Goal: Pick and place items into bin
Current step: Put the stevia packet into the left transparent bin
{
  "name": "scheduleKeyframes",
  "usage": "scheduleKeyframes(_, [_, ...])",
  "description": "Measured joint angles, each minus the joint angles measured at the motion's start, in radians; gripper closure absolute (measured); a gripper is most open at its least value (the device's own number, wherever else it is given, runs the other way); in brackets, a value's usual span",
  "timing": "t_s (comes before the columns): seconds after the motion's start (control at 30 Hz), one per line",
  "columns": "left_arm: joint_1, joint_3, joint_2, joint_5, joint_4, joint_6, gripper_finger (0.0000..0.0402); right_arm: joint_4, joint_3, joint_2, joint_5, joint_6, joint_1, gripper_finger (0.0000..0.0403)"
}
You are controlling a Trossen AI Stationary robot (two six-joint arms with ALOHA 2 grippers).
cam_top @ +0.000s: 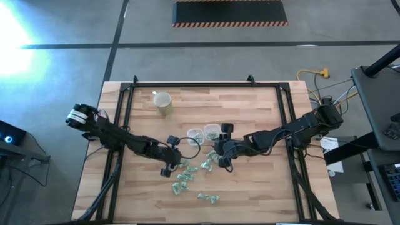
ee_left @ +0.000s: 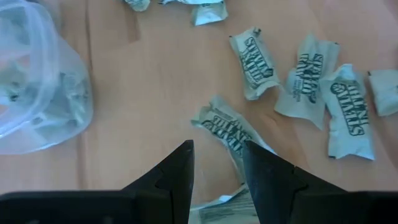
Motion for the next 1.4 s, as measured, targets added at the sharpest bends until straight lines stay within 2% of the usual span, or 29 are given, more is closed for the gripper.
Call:
scheduleKeyframes(0.27, [0.032, 0.007, 0.048, 0.111, 0.000, -0.031, 0.0281, -0.002, 0.000, 0.000, 0.000, 0.004, 0.000, 0.0304])
scheduleKeyframes(0.57, [0.045, 0.010, 0.057, 0.124, 0.002, -0.031, 0.0286, -0.002, 0.000, 0.000, 0.000, 0.007, 0.000, 0.0305])
scheduleKeyframes(0.9, [0.052, 0.010, 0.055, 0.121, -0.002, -0.005, 0.0384, -0.002, 0.000, 0.000, -0.001, 0.007, 0.000, 0.0314])
scheduleKeyframes(1.0, [0.052, 0.010, 0.048, 0.115, -0.005, 0.020, 0.0398, -0.001, 0.000, 0.000, 0.000, 0.007, 0.000, 0.0314])
scheduleKeyframes(1.23, [0.052, 0.009, -0.023, 0.035, -0.003, 0.027, 0.0398, -0.002, 0.000, 0.000, -0.001, 0.007, 0.000, 0.0315])
scheduleKeyframes(1.4, [0.052, 0.009, -0.091, -0.104, 0.021, 0.047, 0.0398, -0.004, 0.000, 0.001, -0.001, 0.007, 0.000, 0.0320])
